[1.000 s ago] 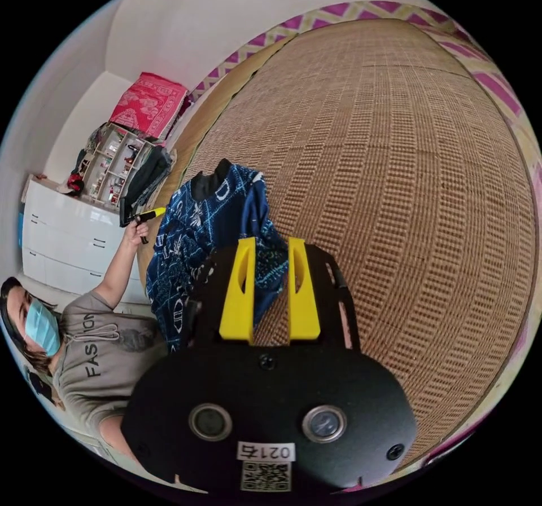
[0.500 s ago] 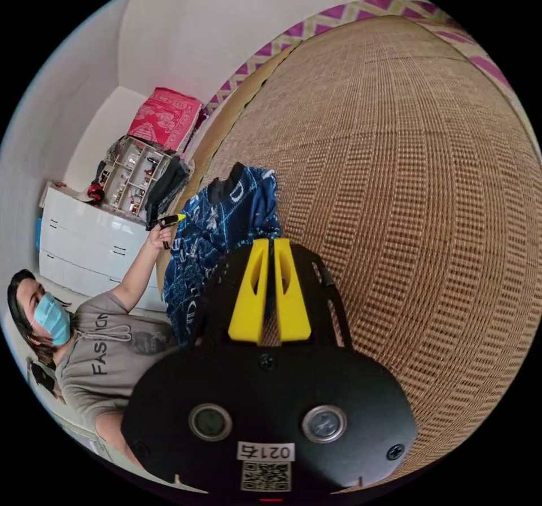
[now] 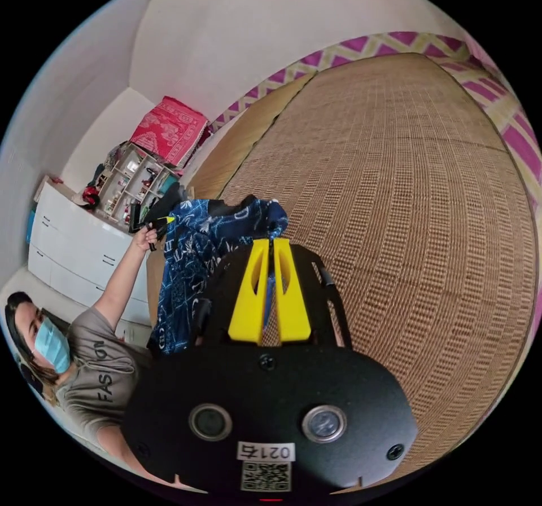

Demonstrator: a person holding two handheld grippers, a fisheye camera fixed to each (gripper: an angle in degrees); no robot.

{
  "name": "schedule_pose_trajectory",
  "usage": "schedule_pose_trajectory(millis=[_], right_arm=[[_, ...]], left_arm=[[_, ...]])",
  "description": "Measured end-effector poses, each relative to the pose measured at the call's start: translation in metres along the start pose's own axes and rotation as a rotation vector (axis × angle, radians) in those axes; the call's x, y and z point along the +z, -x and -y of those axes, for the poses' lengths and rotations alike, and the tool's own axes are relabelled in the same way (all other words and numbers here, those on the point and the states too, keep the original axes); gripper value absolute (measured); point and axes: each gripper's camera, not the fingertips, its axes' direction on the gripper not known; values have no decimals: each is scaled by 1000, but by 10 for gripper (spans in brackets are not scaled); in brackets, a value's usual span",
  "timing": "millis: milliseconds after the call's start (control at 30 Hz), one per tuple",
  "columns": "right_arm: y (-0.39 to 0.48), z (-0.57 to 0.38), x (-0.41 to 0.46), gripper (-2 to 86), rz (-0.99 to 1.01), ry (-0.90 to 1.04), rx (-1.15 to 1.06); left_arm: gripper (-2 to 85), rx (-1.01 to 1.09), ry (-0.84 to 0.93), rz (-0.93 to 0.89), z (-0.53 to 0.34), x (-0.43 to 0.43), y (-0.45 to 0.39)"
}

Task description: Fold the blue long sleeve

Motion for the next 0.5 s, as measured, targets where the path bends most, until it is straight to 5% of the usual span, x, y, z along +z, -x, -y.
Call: schedule_pose_trajectory(millis=[133, 267, 367, 500], right_arm=[[-30, 2, 66, 62, -21, 154, 133], [-12, 1, 44, 82, 18, 57, 110], [41, 11, 34, 75, -25, 78, -21], [169, 18, 62, 43, -61, 138, -391]], left_arm=[[9, -161, 128, -91, 6, 48, 71], [38, -208, -101, -231, -19, 1, 115], [40, -167, -224, -254, -30, -54, 110], [47, 111, -158, -196, -22, -83, 3]])
